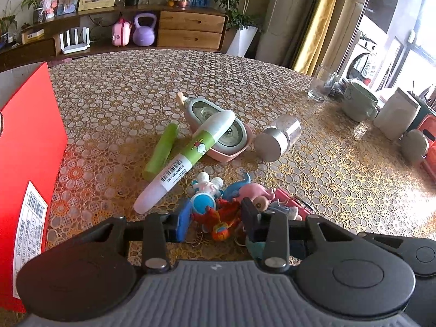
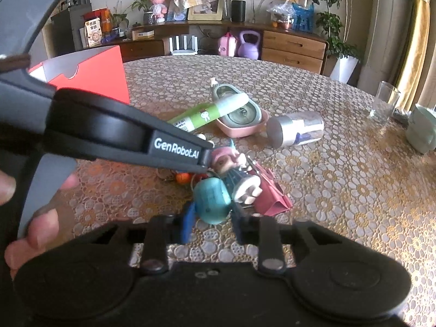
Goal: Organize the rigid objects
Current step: 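Grasp the red keychain figure with the left tool while the right tool grasps the teal egg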
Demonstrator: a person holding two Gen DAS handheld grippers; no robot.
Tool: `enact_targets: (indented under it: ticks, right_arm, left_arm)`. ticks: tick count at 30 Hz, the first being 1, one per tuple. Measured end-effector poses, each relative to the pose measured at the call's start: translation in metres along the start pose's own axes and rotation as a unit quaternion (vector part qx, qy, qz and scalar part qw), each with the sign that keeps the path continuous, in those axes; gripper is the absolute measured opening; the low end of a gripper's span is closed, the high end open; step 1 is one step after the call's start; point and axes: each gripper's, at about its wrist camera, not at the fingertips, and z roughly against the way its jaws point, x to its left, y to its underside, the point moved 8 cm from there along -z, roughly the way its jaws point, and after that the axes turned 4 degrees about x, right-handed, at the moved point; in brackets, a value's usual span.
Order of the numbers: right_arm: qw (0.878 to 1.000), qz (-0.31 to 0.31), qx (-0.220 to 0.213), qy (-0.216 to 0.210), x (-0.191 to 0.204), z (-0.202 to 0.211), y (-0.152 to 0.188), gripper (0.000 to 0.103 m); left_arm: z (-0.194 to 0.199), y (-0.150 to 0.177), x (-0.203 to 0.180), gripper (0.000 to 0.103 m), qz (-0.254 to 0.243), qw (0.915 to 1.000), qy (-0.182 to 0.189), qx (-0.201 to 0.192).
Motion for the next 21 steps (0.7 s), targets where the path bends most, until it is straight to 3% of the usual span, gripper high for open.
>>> enact_targets:
  ticks: [10,21]
  right_arm:
    - [1.000,-0.005,-0.019,-0.006,0.005,0.015,-0.001,0.026]
    - [0.999,-0.015,-0.042,-0.018,0.015,0.053,-0.005,0.026]
  left_arm:
    - [0.013,0.000,0.005,0.038,0.011,0.9999,0.009,-0.005]
    - [0.054,-0.004,0.013,0.038,0.017,0.9996,0.019,-0.014]
